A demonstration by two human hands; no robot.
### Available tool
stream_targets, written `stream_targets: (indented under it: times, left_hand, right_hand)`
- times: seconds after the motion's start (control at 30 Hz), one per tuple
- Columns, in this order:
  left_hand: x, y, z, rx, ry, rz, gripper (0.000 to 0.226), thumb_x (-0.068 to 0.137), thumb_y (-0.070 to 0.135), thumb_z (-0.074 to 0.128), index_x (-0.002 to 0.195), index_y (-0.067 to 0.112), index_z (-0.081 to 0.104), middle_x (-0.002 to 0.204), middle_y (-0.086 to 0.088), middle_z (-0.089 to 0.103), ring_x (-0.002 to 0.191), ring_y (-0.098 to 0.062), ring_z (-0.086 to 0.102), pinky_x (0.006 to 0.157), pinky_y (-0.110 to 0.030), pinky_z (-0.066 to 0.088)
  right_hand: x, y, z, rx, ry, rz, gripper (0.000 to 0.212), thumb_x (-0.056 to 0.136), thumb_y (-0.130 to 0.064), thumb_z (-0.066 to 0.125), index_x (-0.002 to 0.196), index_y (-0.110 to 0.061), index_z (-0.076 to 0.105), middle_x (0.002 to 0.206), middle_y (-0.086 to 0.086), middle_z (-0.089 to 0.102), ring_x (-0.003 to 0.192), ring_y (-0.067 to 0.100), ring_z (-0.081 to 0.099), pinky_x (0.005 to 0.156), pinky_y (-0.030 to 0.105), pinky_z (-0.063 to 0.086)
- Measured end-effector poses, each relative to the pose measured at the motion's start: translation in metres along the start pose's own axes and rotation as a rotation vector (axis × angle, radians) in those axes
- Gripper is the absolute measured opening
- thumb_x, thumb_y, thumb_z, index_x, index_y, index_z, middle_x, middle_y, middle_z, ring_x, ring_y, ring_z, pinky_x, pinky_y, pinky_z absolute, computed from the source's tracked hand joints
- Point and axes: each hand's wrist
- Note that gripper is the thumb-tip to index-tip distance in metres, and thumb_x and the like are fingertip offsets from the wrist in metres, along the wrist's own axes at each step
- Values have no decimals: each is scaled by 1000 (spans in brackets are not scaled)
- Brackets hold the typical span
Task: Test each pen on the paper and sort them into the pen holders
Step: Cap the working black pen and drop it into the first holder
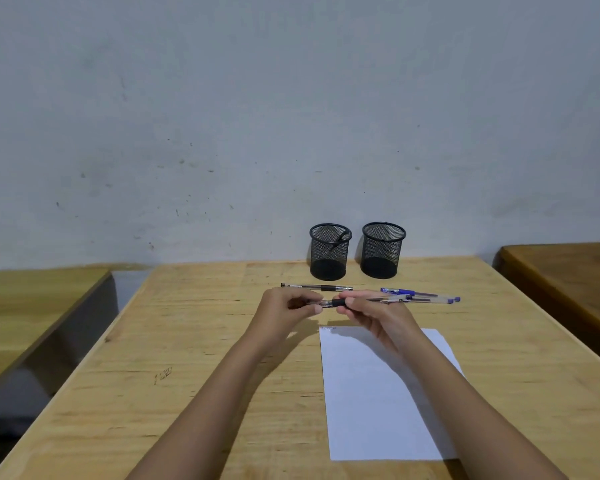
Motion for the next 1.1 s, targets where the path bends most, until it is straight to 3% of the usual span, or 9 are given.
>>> stream_targets:
  times: [0.13, 0.3, 0.47, 0.57, 0.67, 0.8, 0.93, 1.0, 1.1]
  left_hand:
    - [-7, 7, 3, -181, 45, -16, 14, 76, 5, 74, 81, 18, 74, 79, -4, 73, 72, -11, 67, 73, -21, 53]
    - [-9, 12, 8, -140, 44, 18, 14, 80, 6, 70, 78, 20, 73, 75, -5, 71, 72, -13, 67, 79, -31, 54]
    - [-2, 17, -2, -132, 42, 26, 8, 79, 8, 71, 82, 16, 74, 73, -5, 71, 69, -8, 65, 75, -22, 53]
    - [3, 17, -15, -121, 69, 20, 11, 79, 7, 71, 79, 17, 74, 72, -2, 70, 69, -7, 64, 72, -18, 52]
    - [8, 16, -32, -100, 97, 0, 10, 77, 7, 73, 80, 17, 73, 76, -1, 71, 71, -7, 64, 69, -12, 49]
    - [21, 30, -42, -69, 133, 32, 14, 76, 7, 74, 87, 14, 73, 85, -7, 72, 77, -10, 64, 72, -10, 49]
    - [45, 55, -39, -75, 123, 107, 21, 73, 6, 77, 91, 14, 71, 84, -5, 72, 79, -13, 66, 81, -19, 53]
    - [58, 67, -31, -68, 104, 146, 22, 71, 7, 78, 91, 16, 71, 81, -1, 71, 76, -10, 66, 79, -16, 51]
    - [78, 81, -17, -117, 100, 222, 9, 78, 16, 74, 86, 17, 72, 79, -2, 72, 77, -10, 68, 82, -24, 54]
  right_hand:
    - [0, -1, 3, -28, -11, -42, 14, 77, 7, 63, 86, 1, 72, 76, 14, 72, 67, 15, 70, 63, 15, 54]
    - [-1, 0, 8, 13, -18, -74, 15, 75, 9, 61, 85, 3, 71, 72, 12, 72, 63, 15, 69, 60, 15, 54]
    - [1, -10, 12, -64, -77, -107, 22, 71, 1, 65, 93, 4, 68, 77, 9, 74, 72, 16, 71, 68, 16, 55]
    - [3, -22, 5, -98, -16, -160, 14, 74, 1, 66, 88, -1, 70, 74, 4, 74, 71, 15, 71, 68, 16, 54]
    - [7, -30, -8, -321, 34, -237, 13, 75, 5, 68, 83, -6, 72, 68, -2, 73, 66, 8, 68, 63, 14, 51]
    - [13, -34, -7, -728, -18, -258, 20, 67, 1, 78, 74, -17, 74, 68, -9, 73, 68, 5, 69, 67, 13, 51]
    - [24, -32, 2, -980, -65, -281, 21, 68, -3, 79, 84, -16, 74, 76, 4, 73, 72, 13, 70, 71, 19, 55]
    - [31, -29, 9, -1019, -68, -277, 23, 67, -3, 79, 79, -20, 70, 74, 7, 71, 68, 14, 67, 71, 22, 56]
    - [45, -26, 16, -838, 2, -294, 26, 70, 4, 75, 71, -19, 61, 67, 4, 63, 56, 9, 59, 64, 25, 51]
Point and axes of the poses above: each hand's wrist, its own x-axis towards the middle knuckle, its own z-axis out of the palm, y = z × x
